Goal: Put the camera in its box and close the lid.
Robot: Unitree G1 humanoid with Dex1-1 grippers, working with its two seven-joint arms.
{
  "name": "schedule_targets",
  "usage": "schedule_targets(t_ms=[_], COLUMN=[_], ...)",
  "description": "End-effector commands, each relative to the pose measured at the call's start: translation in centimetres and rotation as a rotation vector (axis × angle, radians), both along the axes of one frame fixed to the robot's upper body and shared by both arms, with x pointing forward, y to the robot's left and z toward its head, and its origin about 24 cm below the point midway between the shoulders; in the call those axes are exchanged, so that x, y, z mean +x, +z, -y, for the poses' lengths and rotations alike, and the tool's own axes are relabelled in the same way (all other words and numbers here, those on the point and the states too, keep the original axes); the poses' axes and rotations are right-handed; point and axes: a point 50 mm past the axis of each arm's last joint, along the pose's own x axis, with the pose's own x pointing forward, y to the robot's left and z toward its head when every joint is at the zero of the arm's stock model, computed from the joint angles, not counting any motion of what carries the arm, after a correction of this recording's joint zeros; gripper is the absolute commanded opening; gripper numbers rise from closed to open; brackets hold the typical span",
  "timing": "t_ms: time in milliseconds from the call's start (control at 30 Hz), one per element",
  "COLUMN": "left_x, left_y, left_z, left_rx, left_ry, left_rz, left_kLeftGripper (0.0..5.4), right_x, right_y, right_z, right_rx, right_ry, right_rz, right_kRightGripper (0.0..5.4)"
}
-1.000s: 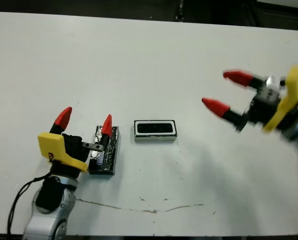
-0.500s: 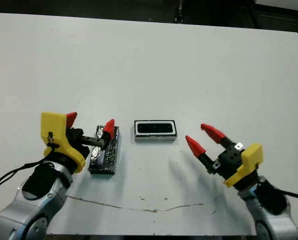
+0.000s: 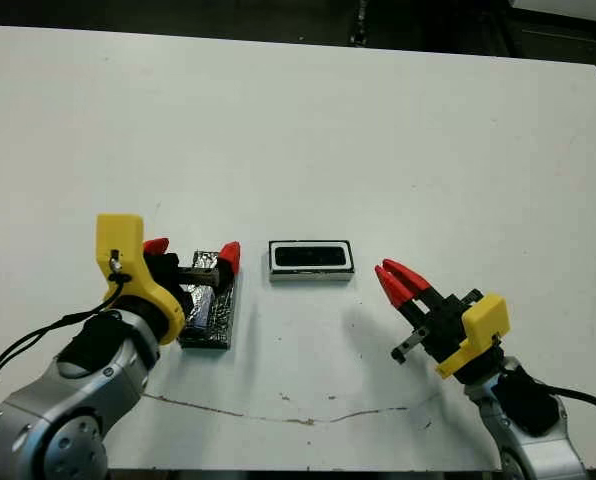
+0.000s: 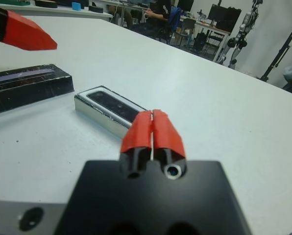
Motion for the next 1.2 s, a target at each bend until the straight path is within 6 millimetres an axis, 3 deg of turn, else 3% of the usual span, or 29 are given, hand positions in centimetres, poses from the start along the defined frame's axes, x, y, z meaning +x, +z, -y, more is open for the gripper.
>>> schedule_targets(t_ms=[33,467,933,1067,1200], left_x=[0.15,0.29,-0.09,-0.16,-0.19], left_y=[-0.2,-0.52,-0.86,-0.86,-0.92], left_z=[0.16,0.35,0.48,0.49,0.55], left_rx=[0.02,0.123,0.112,0.111,0.105], left_ry=[0.011,0.005,-0.078,-0.099,-0.108], left_rz=[-0.019,-0.092,-0.159,-0.164,-0.166], left_kLeftGripper=[5.4,5.4,5.4,5.04,5.33], right_x=[-0.19,-0.48,-0.43,-0.38,-0.38], right_y=[-0.29,-0.32,-0.42,-0.4,-0.38], right_z=[0.14,-0.23,-0.37,-0.42,-0.46], right_rx=[-0.012,0.024,0.034,0.034,0.037], right_ry=[-0.008,-0.012,-0.008,-0.008,-0.005], right_rz=[-0.007,-0.024,-0.033,-0.039,-0.038], right_kRightGripper=[0.02,0.02,0.02,0.0,0.0])
